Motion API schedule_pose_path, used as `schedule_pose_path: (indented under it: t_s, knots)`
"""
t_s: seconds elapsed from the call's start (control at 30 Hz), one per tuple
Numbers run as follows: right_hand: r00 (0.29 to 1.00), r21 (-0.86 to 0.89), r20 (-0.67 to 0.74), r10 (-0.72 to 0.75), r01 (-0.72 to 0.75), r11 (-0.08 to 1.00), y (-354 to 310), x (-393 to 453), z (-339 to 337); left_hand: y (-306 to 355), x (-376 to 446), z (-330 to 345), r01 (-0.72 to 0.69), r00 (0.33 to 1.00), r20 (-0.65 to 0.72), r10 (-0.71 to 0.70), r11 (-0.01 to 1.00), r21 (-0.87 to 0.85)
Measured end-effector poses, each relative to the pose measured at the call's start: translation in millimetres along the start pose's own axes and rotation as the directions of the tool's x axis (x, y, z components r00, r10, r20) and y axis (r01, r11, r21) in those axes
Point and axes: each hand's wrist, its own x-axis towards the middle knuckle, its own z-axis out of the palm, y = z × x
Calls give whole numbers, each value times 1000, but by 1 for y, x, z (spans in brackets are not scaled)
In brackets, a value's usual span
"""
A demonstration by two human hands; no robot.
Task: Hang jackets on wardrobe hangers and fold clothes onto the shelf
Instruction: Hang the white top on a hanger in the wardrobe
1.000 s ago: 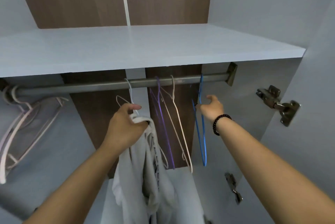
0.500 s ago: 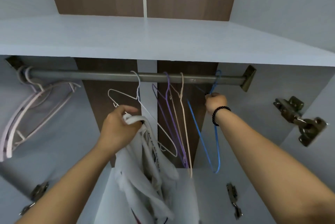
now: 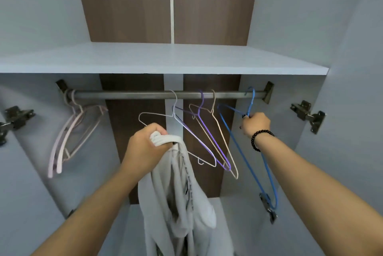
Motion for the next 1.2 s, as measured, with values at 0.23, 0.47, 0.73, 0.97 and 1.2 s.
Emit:
schedule_pose_path:
  t_s: [0.23, 0.47, 0.73, 0.97, 1.2]
  knots:
    - [999, -43, -42, 20, -22, 999, 12, -122, -31, -2, -58, -46, 8, 981, 196, -12, 1000, 26]
    - [999, -231, -30, 42, -48, 972, 33, -221, -53, -21, -107, -51, 128, 965, 232, -121, 992, -16]
    - [968, -262, 249, 30, 38, 964, 51, -268, -56, -31, -151, -79, 128, 951, 266, -156, 984, 120]
    - [900, 40, 436, -20, 3, 999, 57, -309, -86, -36, -180, -90, 201, 945, 166, -281, 902, 382]
    - [748, 87, 653, -120, 83, 993, 78, -373, -130, -14, -232, -98, 99, 956, 78, -282, 562, 821]
